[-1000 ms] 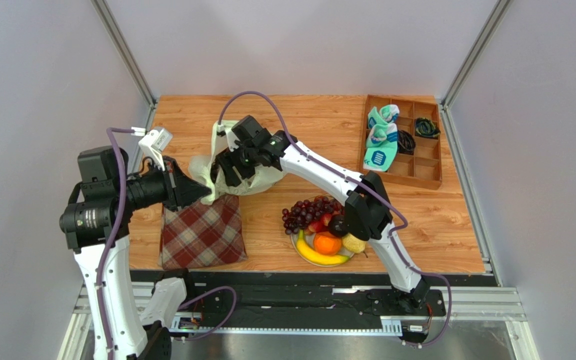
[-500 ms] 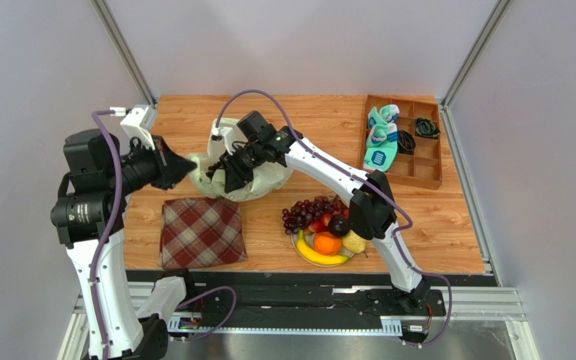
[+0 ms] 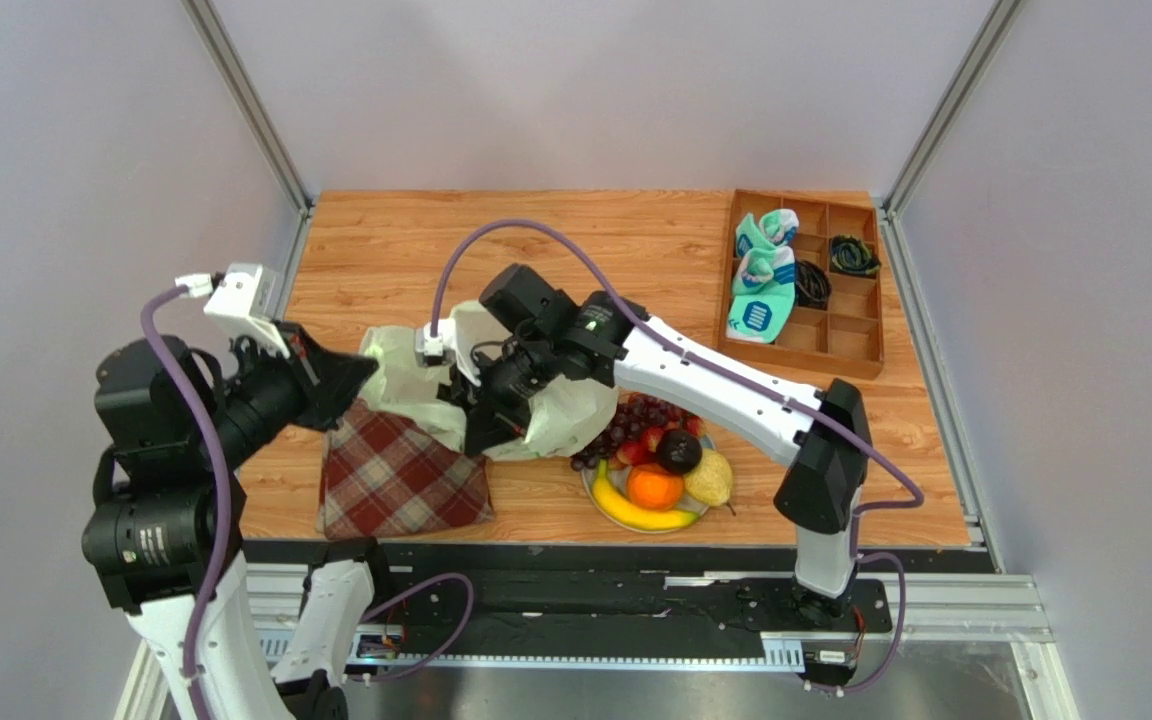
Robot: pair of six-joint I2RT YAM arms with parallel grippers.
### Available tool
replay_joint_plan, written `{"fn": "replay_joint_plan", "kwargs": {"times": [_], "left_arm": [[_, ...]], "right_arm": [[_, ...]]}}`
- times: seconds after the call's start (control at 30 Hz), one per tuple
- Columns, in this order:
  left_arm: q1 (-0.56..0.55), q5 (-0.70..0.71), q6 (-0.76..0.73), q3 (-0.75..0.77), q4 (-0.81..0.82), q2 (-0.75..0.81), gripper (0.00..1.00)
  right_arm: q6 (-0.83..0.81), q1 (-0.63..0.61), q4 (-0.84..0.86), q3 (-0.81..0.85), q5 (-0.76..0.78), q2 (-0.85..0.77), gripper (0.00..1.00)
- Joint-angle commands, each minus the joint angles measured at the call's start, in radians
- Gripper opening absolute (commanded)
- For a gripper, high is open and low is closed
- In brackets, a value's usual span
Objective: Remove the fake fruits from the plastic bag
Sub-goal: Adjust the plastic bag at the center of the board.
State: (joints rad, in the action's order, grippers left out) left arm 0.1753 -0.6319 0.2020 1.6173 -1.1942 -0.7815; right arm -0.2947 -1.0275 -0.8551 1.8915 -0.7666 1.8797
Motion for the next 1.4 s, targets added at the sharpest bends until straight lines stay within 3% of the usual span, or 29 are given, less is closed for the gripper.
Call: {"fn": "replay_joint_plan", "kwargs": {"times": [0.0,0.07,0.1,0.17,0.37,0.57,0.73,0.83,0.87,1.0,1.03,1.1,1.23,1.3,1.37], "left_arm": [[0.038,0.083,0.022,-0.156,-0.082,0.043,0.00],[0.052,0.136,0.019,-0.190,-0.114,0.059,0.00],[0.056,0.158,0.014,-0.223,-0.117,0.065,0.00],[0.059,0.202,-0.001,-0.244,-0.105,0.085,0.00],[0.059,0.322,-0.058,-0.212,-0.091,0.129,0.00],[0.059,0.072,-0.061,-0.195,-0.015,0.148,0.00],[0.059,-0.114,0.106,-0.223,0.240,0.014,0.00],[0.059,-0.161,0.190,-0.150,0.416,-0.181,0.00],[0.059,-0.170,0.207,-0.064,0.442,-0.240,0.00],[0.056,-0.239,0.279,0.223,0.498,-0.555,0.00],[0.058,-0.241,0.290,0.318,0.508,-0.590,0.00],[0.053,-0.262,0.335,0.410,0.550,-0.665,0.00],[0.021,-0.278,0.315,0.573,0.545,-0.665,0.00],[0.016,-0.308,0.323,0.546,0.524,-0.592,0.00],[0.016,-0.339,0.329,0.465,0.506,-0.524,0.00]], "right_arm": [[-0.070,-0.005,-0.013,-0.094,-0.038,0.071,0.21],[-0.086,-0.006,-0.039,-0.056,-0.056,0.091,0.44],[-0.086,-0.006,-0.047,-0.040,-0.054,0.096,0.63],[-0.084,-0.005,-0.076,0.039,-0.053,0.111,0.71],[-0.018,0.059,-0.041,0.150,-0.144,0.052,0.73],[0.164,0.110,0.068,0.147,-0.206,0.019,0.74],[0.255,0.133,0.154,0.216,-0.166,0.047,0.74],[0.316,0.179,0.179,0.306,-0.168,0.076,0.82],[0.331,0.213,0.186,0.331,-0.163,0.088,0.85],[0.571,0.312,0.361,0.373,-0.160,0.125,0.86],[0.619,0.329,0.454,0.373,-0.154,0.128,0.86],[0.646,0.360,0.484,0.412,-0.137,0.148,0.86],[0.617,0.363,0.473,0.454,-0.100,0.141,0.84],[0.605,0.354,0.466,0.436,-0.077,0.125,0.79],[0.571,0.334,0.427,0.431,-0.050,0.118,0.68]]}}
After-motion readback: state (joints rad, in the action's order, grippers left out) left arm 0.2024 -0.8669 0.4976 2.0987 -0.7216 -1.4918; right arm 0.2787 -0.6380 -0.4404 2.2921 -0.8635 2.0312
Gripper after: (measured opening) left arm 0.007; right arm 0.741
